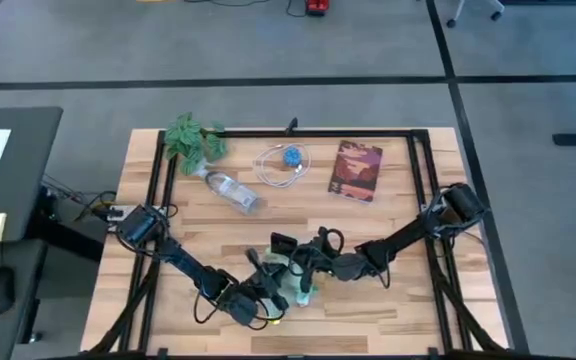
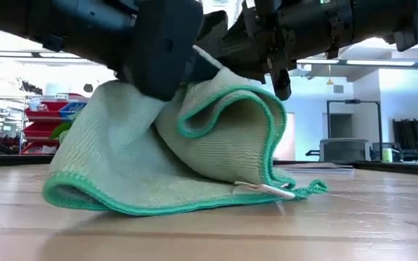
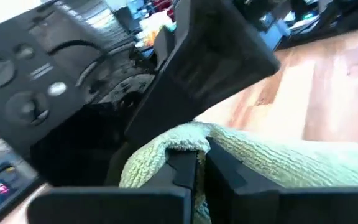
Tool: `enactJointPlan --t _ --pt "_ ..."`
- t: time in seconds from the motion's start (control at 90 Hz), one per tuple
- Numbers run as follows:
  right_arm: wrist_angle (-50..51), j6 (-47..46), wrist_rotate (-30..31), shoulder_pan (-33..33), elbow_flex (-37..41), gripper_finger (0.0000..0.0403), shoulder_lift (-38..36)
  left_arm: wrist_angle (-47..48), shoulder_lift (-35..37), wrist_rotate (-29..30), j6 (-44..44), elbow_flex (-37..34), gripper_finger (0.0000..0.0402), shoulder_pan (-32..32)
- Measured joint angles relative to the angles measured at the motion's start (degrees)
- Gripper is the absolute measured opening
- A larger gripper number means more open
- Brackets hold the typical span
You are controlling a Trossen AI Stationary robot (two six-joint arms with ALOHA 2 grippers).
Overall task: Apply microfiber cloth
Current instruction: Wipe the back and front of the black cellphone with the green microfiber cloth
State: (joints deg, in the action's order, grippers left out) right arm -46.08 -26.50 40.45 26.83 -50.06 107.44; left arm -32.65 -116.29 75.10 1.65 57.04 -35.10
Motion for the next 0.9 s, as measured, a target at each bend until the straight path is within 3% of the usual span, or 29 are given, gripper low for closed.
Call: enactJointPlan --t 0.244,0.4,0.5,0.6,0.689,0.9 --pt "0.6 0.0 0.0 0.0 0.0 0.0018 0.0 14.9 0.1 4.8 14.5 0.0 0.0 -1.4" --pt "0.9 0.0 0.6 0.0 0.0 0.0018 0.1 28.8 1.9 4.9 33.2 -0.1 0.0 -1.4" --pt "0.9 0.0 1.0 0.0 0.0 0.0018 0.1 42.6 4.5 4.9 48.7 -0.2 0.0 -1.4" --pt "-0.6 -0.6 -3.9 0.7 -0.5 0.0018 0.0 51.6 7.2 5.8 58.6 -0.5 0.0 -1.2" --pt "-1.0 -0.3 -5.7 0.9 -0.4 0.0018 -0.1 52.7 9.5 5.7 59.2 -0.4 0.0 -1.5" --pt "0.7 -0.2 -3.7 0.3 -0.3 0.0018 0.0 47.6 12.0 3.7 47.3 -0.3 0.0 -3.4"
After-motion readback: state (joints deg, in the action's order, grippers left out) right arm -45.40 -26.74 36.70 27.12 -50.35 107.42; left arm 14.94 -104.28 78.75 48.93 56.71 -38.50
